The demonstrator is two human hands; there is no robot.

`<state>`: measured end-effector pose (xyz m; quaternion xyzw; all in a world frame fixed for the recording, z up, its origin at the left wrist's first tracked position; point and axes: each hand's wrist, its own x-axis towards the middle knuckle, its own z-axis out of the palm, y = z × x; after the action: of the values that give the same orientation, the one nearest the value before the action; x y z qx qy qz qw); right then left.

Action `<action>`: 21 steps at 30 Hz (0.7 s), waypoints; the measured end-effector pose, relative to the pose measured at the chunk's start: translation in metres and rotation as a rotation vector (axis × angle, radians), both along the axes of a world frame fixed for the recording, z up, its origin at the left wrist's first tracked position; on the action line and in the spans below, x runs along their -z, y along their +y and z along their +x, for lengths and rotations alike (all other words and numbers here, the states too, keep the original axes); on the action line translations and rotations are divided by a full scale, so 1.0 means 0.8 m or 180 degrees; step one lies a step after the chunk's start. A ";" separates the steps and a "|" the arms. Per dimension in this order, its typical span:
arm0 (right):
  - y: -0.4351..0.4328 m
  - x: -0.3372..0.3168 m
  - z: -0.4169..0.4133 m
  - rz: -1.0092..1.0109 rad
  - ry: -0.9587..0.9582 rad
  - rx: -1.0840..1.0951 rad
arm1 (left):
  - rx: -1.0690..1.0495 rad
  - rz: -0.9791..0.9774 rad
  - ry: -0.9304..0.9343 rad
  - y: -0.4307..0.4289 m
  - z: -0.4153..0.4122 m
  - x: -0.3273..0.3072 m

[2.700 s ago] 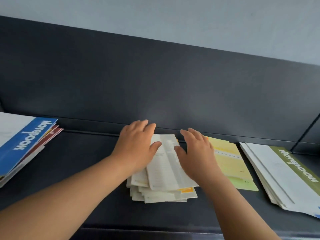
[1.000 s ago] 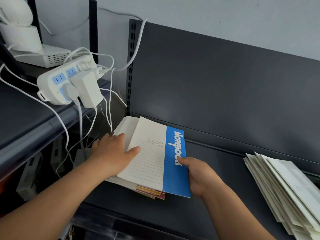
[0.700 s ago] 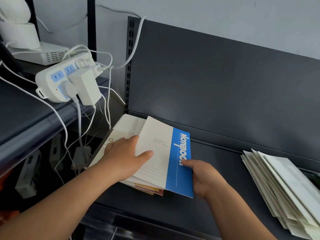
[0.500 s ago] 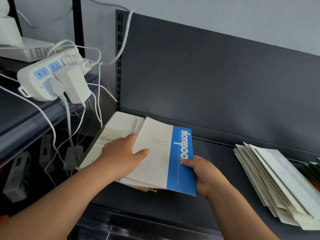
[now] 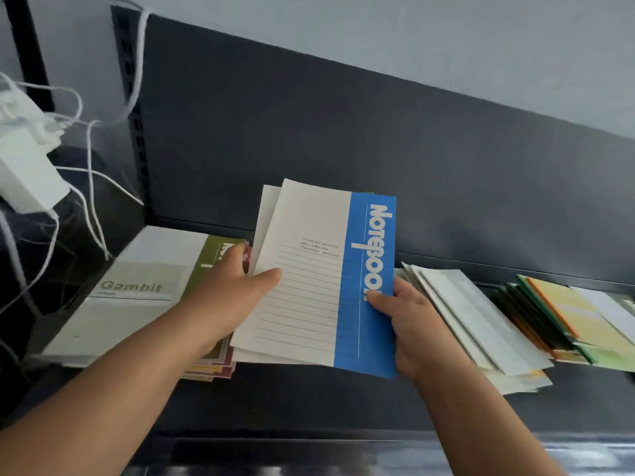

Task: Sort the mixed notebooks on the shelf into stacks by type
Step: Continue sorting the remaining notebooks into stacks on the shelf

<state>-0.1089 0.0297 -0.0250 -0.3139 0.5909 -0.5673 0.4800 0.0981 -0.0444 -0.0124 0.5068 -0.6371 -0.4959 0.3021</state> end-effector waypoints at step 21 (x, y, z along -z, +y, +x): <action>0.230 -0.011 -0.314 0.0007 -0.0016 0.1007 | 0.0233 0.0764 0.1292 0.186 -0.350 -0.008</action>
<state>-0.3604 0.2136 -0.0164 -0.2149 0.6324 -0.6360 0.3865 -0.1821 0.1041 -0.0057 0.4056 -0.5178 -0.6705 0.3434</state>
